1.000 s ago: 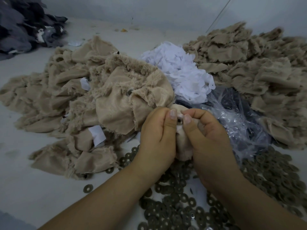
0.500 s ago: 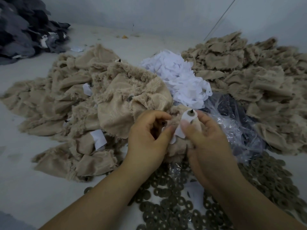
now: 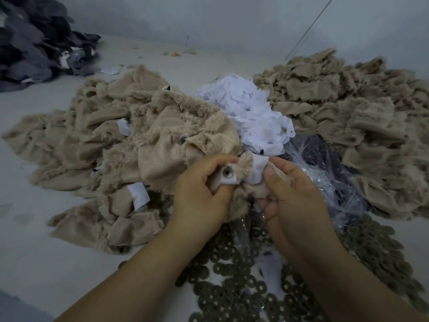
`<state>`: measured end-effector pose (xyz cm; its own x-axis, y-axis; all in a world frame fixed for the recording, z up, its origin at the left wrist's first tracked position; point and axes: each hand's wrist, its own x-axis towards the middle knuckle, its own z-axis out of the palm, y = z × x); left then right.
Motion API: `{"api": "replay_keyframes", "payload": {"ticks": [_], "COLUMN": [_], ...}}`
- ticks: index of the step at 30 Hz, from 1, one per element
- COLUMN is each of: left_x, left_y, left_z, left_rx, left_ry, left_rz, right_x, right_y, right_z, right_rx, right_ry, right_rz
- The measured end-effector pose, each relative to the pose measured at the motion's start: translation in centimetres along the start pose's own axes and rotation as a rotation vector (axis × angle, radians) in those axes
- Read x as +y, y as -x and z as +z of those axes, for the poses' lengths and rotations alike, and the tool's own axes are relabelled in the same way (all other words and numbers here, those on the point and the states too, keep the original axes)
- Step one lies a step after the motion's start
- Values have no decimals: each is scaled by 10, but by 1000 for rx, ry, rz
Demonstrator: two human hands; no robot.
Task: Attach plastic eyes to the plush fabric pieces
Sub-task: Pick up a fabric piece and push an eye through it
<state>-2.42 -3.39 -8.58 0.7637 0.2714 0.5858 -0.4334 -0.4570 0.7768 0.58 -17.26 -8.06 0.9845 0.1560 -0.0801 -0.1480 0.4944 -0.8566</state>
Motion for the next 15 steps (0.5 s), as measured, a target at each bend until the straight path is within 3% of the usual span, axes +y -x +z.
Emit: {"api": "replay_keyframes", "payload": {"ticks": [4,9,12,15], "left_x": [6,22,26,30], "left_y": [-13,-22,-25,-31], "left_z": [-10,-12,-11,-15], "left_rx": [128,-68,-109,-32], "left_ry": [57,294,148,-34], "left_rz": [-48,-169,-141,-38], "right_x": [0,1,-1,-8], "right_y": [-6,1,4,5], "right_z": [-6,-5,-3,-3], "right_rx": [-60,-335,-319,-226], "right_ry": [-1,384,409,484], "right_rz": [40,14,57,91]}}
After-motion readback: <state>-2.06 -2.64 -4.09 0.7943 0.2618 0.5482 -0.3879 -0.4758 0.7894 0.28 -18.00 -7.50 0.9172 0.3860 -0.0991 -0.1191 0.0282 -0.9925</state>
